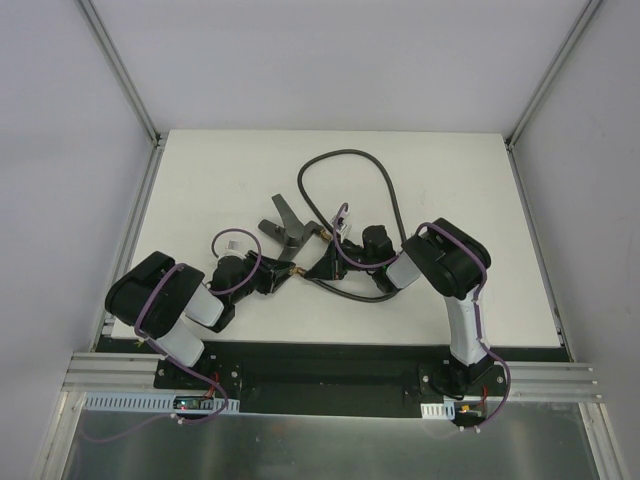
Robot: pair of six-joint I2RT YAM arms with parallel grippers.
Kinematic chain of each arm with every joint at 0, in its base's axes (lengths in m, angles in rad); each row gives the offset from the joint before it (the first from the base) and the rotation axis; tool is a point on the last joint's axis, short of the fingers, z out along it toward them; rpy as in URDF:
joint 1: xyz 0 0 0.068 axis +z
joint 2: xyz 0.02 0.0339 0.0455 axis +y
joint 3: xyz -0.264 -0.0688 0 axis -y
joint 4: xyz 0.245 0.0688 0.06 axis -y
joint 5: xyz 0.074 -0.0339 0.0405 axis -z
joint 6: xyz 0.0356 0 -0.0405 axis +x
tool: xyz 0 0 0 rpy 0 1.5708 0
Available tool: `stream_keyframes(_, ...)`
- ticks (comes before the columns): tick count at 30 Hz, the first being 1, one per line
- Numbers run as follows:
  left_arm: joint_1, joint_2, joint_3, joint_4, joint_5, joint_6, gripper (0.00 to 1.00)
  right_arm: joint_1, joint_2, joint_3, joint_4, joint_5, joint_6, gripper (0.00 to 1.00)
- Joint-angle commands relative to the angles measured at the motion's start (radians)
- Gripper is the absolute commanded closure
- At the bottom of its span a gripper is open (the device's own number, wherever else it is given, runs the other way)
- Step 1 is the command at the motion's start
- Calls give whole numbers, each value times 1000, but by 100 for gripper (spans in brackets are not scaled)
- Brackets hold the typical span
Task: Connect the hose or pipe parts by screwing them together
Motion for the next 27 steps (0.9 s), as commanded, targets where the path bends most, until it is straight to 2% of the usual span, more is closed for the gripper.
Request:
stream_keyframes(1,-37,-9,22,335,184,-27,100,15,-7,52,318,21,35,78)
stream_keyframes(4,-37,-9,25,318,184,-25,100,11,-10,34,318,29,34,69)
stream_keyframes(7,-35,-13,27,300,175,-22,100,3,-14,17,318,41,26,65)
stream_keyframes(18,-35,-9,30,250,144,-5,100,-14,-34,-37,315,69,28,62)
stream_keyframes(27,-37,-19,53,189,138,10,100,-68,-174,-161,243,126,-56,46)
